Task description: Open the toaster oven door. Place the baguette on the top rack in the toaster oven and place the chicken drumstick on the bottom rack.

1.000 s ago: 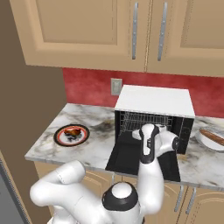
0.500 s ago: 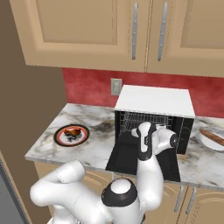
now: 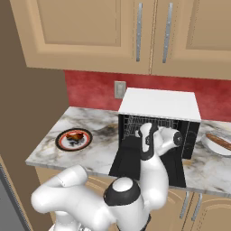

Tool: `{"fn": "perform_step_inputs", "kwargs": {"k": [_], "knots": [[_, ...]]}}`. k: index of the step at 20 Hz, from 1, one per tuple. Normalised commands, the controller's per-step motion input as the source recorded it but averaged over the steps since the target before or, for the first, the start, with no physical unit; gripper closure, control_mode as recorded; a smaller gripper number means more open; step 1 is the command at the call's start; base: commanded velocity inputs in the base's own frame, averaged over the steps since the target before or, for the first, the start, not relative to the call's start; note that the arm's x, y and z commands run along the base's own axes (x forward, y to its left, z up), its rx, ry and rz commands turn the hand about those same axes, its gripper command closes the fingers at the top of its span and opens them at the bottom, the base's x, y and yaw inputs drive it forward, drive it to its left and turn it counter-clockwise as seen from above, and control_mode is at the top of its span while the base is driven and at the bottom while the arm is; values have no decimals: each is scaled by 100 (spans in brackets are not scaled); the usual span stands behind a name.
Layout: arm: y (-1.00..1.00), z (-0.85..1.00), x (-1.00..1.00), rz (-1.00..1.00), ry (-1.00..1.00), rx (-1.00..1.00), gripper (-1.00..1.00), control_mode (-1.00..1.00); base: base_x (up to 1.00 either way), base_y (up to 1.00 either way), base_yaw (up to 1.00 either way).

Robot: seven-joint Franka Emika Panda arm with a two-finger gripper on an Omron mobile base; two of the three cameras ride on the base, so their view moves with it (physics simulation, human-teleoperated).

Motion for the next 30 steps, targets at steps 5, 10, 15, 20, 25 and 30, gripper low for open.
{"fn": "perform_step_inputs", "kwargs": {"k": [5,10,15,20,25,30], "knots": [[1,-88,-17,0,20,0,-100,-100,0,0,0],[6,-96,-32,0,17,0,-100,-100,0,0,0],[5,-94,-57,0,14,0,-100,-100,0,0,0],[9,-97,-98,0,10,0,-100,-100,0,0,0],[22,-100,-100,0,8,0,-100,-100,0,0,0],[31,-100,-89,0,12,-1,-100,-100,0,0,0]]}}
